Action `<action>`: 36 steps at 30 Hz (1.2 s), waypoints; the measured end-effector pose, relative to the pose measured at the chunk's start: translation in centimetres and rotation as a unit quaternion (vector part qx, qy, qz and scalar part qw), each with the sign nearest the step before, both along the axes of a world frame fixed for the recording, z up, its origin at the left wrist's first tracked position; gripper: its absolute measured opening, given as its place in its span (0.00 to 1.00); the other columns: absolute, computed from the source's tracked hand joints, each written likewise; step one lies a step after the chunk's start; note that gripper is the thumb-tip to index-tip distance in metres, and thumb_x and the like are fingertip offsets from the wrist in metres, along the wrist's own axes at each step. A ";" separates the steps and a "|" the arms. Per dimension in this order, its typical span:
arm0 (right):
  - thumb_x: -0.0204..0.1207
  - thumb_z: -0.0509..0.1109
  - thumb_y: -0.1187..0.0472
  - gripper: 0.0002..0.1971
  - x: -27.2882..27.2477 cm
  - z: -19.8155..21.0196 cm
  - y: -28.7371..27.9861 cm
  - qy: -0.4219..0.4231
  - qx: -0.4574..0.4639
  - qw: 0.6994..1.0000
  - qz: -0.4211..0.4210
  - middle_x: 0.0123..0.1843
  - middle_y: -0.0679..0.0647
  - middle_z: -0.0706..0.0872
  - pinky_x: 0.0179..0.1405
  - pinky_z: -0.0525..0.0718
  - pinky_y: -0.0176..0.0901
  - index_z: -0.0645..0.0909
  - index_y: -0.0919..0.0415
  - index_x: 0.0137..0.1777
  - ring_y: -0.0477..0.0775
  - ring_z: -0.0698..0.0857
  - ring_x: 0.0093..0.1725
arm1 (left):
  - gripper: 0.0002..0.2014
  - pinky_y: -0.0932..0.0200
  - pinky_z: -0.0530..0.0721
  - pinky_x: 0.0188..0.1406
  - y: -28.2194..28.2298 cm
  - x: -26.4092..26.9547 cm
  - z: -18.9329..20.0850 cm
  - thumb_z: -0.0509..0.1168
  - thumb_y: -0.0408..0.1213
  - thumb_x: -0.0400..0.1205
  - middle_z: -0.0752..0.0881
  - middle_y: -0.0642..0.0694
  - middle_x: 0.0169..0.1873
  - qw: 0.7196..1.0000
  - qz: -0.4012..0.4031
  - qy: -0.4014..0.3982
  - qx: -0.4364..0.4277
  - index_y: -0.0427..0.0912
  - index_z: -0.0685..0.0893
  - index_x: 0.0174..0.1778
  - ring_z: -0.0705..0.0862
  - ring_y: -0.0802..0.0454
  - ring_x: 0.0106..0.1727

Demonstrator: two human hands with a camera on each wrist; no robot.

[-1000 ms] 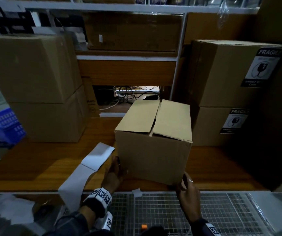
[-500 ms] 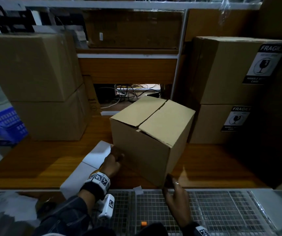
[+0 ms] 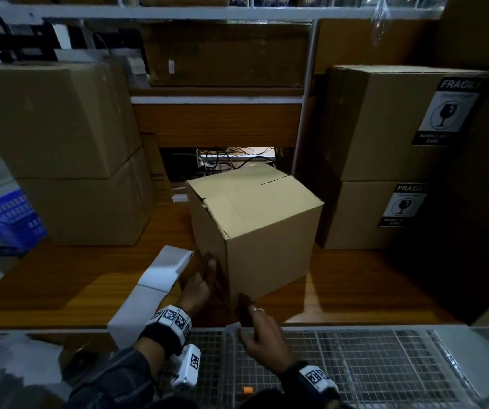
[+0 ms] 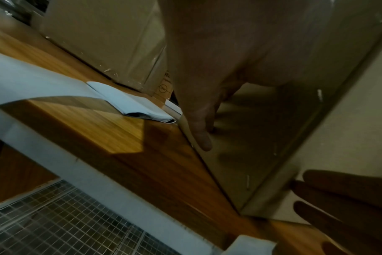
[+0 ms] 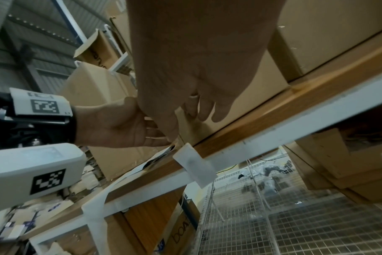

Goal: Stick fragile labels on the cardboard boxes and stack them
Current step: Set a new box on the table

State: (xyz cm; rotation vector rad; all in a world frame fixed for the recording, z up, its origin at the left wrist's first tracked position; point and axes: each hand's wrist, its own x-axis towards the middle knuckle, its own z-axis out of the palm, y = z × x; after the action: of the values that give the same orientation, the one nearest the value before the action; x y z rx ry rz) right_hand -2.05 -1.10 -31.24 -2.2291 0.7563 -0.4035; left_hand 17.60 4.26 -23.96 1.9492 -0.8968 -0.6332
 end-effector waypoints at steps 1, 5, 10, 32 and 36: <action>0.86 0.68 0.54 0.32 0.3 0.2 -0.1 0.004 0.005 1.000 0.008 0.78 0.45 0.75 0.74 0.71 0.34 0.62 0.49 0.88 0.44 0.74 0.77 | 0.33 0.56 0.70 0.54 -0.1 0.0 -0.3 0.40 0.82 0.73 0.80 0.52 0.39 1.000 0.008 0.004 0.005 0.59 0.75 0.39 0.74 0.66 0.37; 0.84 0.68 0.52 0.32 1.9 0.7 -0.5 0.028 0.012 0.999 0.041 0.81 0.52 0.75 0.78 0.76 0.47 0.64 0.52 0.87 0.50 0.75 0.79 | 0.26 0.48 0.78 0.69 -0.2 0.7 -1.8 0.42 0.74 0.83 0.86 0.44 0.52 1.000 0.014 0.020 0.020 0.60 0.77 0.43 0.82 0.55 0.48; 0.83 0.65 0.43 0.28 2.0 0.7 -1.6 -0.024 0.016 1.000 0.000 0.74 0.47 0.82 0.71 0.83 0.52 0.73 0.48 0.81 0.45 0.82 0.71 | 0.41 0.49 0.76 0.74 0.3 0.6 -1.6 0.41 0.80 0.78 0.86 0.41 0.62 1.000 0.020 0.015 0.017 0.51 0.83 0.61 0.84 0.45 0.63; 0.79 0.74 0.71 0.33 -4.8 8.8 -14.5 -0.266 0.154 0.925 -0.225 0.80 0.55 0.77 0.77 0.80 0.61 0.70 0.55 0.82 0.56 0.76 0.79 | 0.41 0.44 0.79 0.77 -1.8 1.0 1.5 0.75 0.51 0.81 0.74 0.55 0.81 0.976 -0.089 0.047 -0.194 0.59 0.60 0.87 0.75 0.58 0.80; 0.78 0.76 0.68 0.33 -5.7 7.9 -13.5 -0.261 0.126 0.930 -0.229 0.79 0.54 0.77 0.76 0.81 0.60 0.71 0.53 0.81 0.53 0.77 0.78 | 0.39 0.39 0.79 0.77 -2.2 2.1 1.7 0.71 0.49 0.84 0.73 0.53 0.83 0.973 -0.109 0.073 -0.188 0.58 0.58 0.89 0.75 0.53 0.81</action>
State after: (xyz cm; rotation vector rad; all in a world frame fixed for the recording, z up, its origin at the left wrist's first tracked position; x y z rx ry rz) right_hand -7.80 -14.63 -23.31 -1.5830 0.9611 -1.0176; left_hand 19.69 2.03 -22.25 1.4608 -1.0604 -0.6687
